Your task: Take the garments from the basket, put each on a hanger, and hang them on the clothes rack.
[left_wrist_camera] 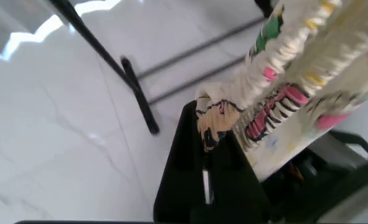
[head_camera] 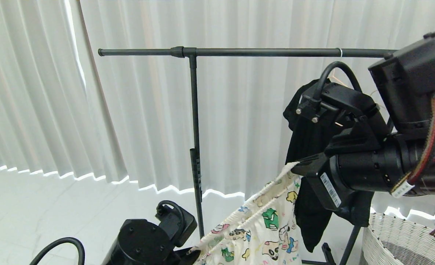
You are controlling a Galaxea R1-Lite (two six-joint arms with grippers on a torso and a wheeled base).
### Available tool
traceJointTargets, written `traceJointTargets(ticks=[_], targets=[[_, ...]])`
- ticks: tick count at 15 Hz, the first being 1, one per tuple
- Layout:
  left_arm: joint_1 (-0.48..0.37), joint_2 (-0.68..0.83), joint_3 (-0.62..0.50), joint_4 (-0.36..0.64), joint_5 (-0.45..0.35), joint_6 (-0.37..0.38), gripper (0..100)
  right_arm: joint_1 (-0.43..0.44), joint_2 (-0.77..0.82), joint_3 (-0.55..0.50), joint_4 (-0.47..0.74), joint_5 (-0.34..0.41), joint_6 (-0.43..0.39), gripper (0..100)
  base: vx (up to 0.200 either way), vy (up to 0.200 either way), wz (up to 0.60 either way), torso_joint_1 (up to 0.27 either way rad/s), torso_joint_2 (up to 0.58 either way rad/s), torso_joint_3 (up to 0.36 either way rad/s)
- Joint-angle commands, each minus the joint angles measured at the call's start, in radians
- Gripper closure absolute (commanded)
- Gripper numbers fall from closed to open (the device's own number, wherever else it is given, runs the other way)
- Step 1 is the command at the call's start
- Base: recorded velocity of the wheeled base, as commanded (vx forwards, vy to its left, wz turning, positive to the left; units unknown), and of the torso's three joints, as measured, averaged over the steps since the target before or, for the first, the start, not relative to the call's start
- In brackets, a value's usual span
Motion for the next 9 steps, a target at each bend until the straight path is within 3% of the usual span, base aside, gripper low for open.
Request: traceJointTargets(ticks=[1, 2, 4, 6, 8, 9], targets=[[0.039, -0.108, -0.041, 0.0, -0.01, 0.1, 100, -0.02, -0.074, 0.074, 0.007, -0.001, -0.001, 100, 0.0, 0.0, 0.0, 0.0, 0.0, 0.0], [0.064, -0.134, -0.076, 0.046, -0.028, 0.144, 100, -0.02, -0.092, 0.084, 0.027, -0.001, -0.001, 100, 0.0, 0.0, 0.0, 0.0, 0.0, 0.0], [0.078, -0.24, -0.352, 0.478, -0.048, 0.152, 100, -0.023, -0.135, 0.084, 0.106, -0.001, -0.001, 100, 0.0, 0.0, 0.0, 0.0, 0.0, 0.0], [0.079, -0.255, -0.653, 0.793, -0.174, 0.083, 100, -0.04, -0.155, 0.07, 0.125, -0.003, -0.003, 100, 0.0, 0.0, 0.0, 0.0, 0.0, 0.0], [0.098, -0.218, -0.941, 1.015, -0.28, 0.015, 100, -0.074, -0.152, 0.009, 0.135, -0.003, -0.009, 100, 0.0, 0.0, 0.0, 0.0, 0.0, 0.0], [0.099, -0.194, -1.039, 1.069, -0.284, -0.014, 100, -0.094, -0.141, -0.031, 0.137, -0.003, -0.01, 100, 0.0, 0.0, 0.0, 0.0, 0.0, 0.0]])
